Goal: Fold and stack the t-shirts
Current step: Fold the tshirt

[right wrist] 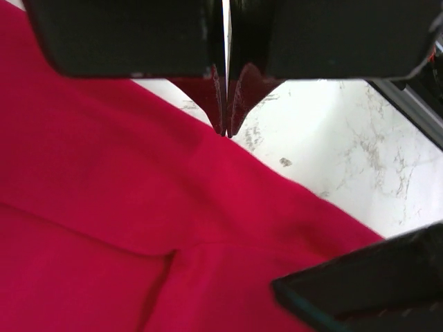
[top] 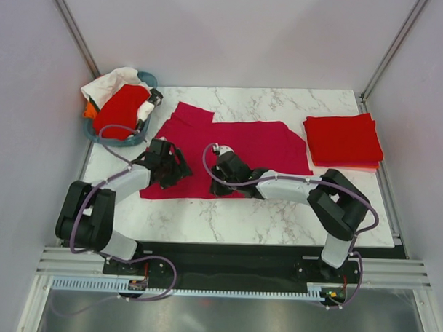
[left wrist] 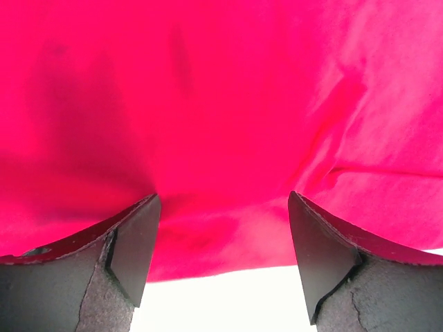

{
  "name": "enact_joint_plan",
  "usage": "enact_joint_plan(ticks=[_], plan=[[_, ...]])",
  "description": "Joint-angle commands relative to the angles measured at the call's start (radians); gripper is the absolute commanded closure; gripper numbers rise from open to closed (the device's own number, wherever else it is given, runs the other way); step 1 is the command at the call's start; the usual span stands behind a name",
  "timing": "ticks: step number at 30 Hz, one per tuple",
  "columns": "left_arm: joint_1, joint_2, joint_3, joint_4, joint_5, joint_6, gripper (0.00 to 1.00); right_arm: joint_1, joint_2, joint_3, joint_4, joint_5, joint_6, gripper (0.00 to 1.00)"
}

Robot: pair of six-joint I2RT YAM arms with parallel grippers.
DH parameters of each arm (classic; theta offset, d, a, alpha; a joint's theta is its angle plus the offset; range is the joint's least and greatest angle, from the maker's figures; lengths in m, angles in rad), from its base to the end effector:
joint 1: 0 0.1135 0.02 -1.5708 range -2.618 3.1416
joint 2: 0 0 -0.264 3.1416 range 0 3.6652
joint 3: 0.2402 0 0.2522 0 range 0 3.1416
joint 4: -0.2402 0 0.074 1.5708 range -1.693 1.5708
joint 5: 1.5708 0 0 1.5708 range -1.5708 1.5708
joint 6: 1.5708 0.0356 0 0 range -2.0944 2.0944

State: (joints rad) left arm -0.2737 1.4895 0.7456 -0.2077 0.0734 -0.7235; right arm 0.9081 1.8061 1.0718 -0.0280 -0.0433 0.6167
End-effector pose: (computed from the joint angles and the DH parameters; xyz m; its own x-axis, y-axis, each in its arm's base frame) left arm 0.2718 -0.0790 0.1657 -0.7932 -0.4631 -0.3955 -0.2863 0.8568 -0.4290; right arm 0.2343 0.3027 0.1750 -0.8133 -0.1029 -0.5727 -0.4125 0.7962 0.4427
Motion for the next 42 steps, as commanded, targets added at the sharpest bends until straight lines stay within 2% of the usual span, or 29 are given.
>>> enact_joint_plan(ticks=[1,6,11,15,22,27,30,33,42], plan=[[0.019,-0.101,-0.064,-0.056,-0.066,0.012,0.18,-0.037,-0.059,0.016,-0.032,0.063,-0.018,1.00],[0.025,-0.237,-0.121,-0.038,-0.098,-0.004,0.17,-0.092,-0.131,-0.065,-0.042,0.101,-0.018,1.00],[0.027,-0.284,-0.138,-0.045,-0.106,0.003,0.16,-0.184,-0.241,-0.188,-0.081,0.141,-0.015,1.00],[0.069,-0.264,-0.173,-0.044,-0.090,-0.022,0.16,-0.244,-0.342,-0.260,-0.148,0.244,-0.005,1.00],[0.151,-0.321,-0.271,0.010,-0.084,-0.065,0.16,-0.333,-0.477,-0.384,-0.207,0.440,0.041,1.00],[0.153,-0.360,-0.264,0.004,-0.099,-0.059,0.17,-0.408,-0.495,-0.392,-0.302,0.595,0.101,1.00],[0.162,-0.365,-0.262,-0.018,-0.119,-0.059,0.16,-0.460,-0.499,-0.397,-0.339,0.635,0.123,1.00],[0.197,-0.373,-0.278,-0.015,-0.112,-0.073,0.17,-0.498,-0.498,-0.401,-0.339,0.642,0.126,1.00],[0.205,-0.448,-0.261,-0.025,-0.084,-0.067,0.18,-0.518,-0.427,-0.371,-0.336,0.608,0.129,1.00]])
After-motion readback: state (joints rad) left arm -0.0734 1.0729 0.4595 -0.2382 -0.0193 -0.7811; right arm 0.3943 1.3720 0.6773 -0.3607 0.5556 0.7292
